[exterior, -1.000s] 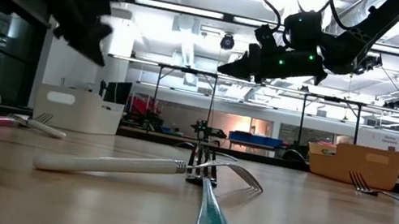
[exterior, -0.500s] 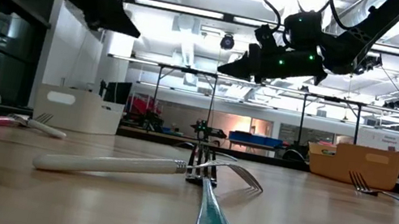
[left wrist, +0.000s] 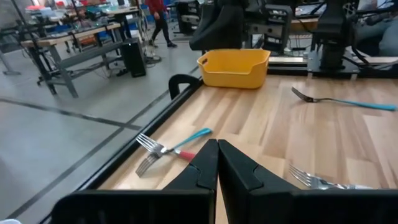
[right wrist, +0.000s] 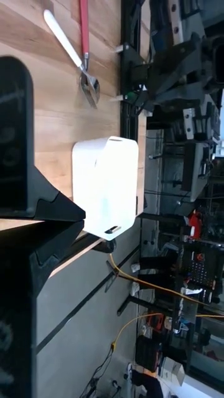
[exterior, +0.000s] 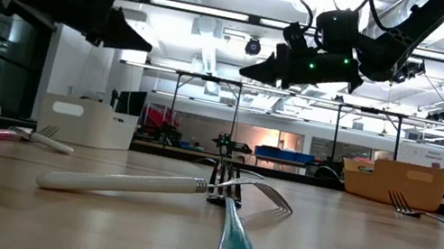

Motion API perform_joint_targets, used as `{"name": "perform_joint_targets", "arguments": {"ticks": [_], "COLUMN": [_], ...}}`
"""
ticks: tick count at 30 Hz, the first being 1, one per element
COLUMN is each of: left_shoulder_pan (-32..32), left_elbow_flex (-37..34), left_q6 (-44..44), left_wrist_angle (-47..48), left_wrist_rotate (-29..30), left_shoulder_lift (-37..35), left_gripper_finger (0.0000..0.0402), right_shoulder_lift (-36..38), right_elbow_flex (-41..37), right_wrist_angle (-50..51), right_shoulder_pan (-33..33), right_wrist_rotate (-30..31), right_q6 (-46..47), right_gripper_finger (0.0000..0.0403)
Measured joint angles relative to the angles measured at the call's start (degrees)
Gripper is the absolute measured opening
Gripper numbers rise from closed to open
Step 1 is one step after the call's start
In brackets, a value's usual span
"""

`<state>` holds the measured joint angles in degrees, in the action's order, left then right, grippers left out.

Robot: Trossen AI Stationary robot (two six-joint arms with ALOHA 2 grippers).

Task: Sort silverware by color (type)
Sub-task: Put the middle left white fork into the yellow bin

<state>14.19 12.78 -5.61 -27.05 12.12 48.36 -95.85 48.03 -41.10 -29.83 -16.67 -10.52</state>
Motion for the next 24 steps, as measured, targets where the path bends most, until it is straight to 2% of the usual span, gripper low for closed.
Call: {"name": "perform_joint_targets", "arguments": {"ticks": [8, 12, 15, 20, 24], "left_shoulder_pan": [-1.2, -1.2, -1.18, -1.18, -1.18], "left_elbow_flex": [0.0, 0.0, 0.0, 0.0, 0.0], "left_q6": [-0.4, -0.58, -0.5, -0.61, -0.61], "left_wrist_angle": [0.02, 0.03, 0.07, 0.12, 0.2], "left_wrist_rotate": [0.0, 0.0, 0.0, 0.0, 0.0], "left_shoulder_lift": [0.0, 0.0, 0.0, 0.0, 0.0], "left_gripper_finger": [0.0001, 0.0001, 0.0001, 0.0001, 0.0001], "right_shoulder_lift": [0.0, 0.0, -0.07, -0.07, -0.07], "right_elbow_flex": [0.0, 0.11, 3.37, 11.49, 13.86], "right_wrist_angle": [-0.15, 2.1, 12.67, 34.4, 41.19], "right_shoulder_pan": [0.69, 1.75, 2.56, 4.83, 6.02], "right_wrist_rotate": [0.18, 3.72, 6.31, 17.06, 20.52], "right_q6": [2.24, 4.22, 4.14, 4.13, 4.2], "right_gripper_finger": [0.0003, 0.002, 0.0039, 0.0074, 0.0103]}}
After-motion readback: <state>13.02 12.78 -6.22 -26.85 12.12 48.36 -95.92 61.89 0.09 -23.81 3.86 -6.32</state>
